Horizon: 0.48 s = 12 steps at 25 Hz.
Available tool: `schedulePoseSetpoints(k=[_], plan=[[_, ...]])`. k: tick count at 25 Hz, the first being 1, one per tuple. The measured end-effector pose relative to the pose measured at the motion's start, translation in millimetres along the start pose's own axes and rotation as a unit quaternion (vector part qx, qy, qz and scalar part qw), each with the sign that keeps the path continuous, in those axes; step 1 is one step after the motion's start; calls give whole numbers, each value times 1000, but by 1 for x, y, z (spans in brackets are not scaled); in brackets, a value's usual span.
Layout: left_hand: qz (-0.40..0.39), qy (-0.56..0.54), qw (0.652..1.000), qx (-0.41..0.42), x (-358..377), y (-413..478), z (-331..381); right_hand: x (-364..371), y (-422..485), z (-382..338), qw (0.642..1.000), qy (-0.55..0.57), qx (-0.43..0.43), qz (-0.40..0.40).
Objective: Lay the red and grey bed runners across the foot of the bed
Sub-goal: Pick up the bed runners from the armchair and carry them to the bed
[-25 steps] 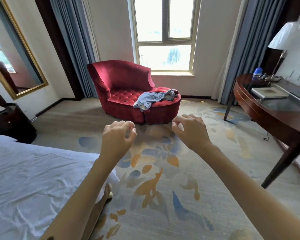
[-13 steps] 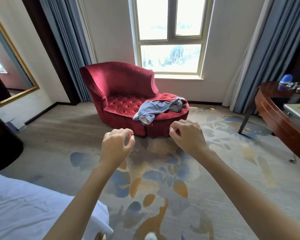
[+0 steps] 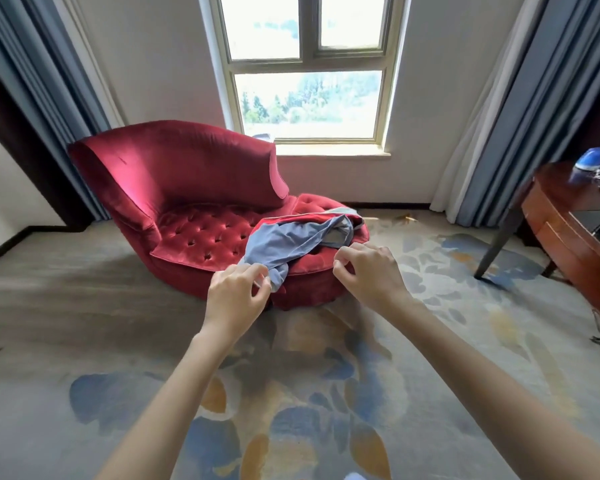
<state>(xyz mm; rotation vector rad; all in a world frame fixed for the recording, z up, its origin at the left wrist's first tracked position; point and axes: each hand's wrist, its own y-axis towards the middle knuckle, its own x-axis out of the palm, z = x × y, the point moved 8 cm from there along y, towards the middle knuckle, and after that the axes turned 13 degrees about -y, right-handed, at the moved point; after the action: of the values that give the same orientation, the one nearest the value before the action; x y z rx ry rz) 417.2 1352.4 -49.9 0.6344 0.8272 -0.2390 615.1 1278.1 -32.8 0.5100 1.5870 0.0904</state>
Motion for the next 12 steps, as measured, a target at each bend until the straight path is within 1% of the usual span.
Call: schedulePoseSetpoints(k=[6,8,12], plan=[[-40,3,999,-21,96,159,-89,111,170,40,999,-10,-1,-31],[-55,-1,998,-36,127,211,-117,151,227,53,998,-9,-2,-62],[-75,-5,995,-67,171,298,-174,223,335,60,991,-21,-34,-127]])
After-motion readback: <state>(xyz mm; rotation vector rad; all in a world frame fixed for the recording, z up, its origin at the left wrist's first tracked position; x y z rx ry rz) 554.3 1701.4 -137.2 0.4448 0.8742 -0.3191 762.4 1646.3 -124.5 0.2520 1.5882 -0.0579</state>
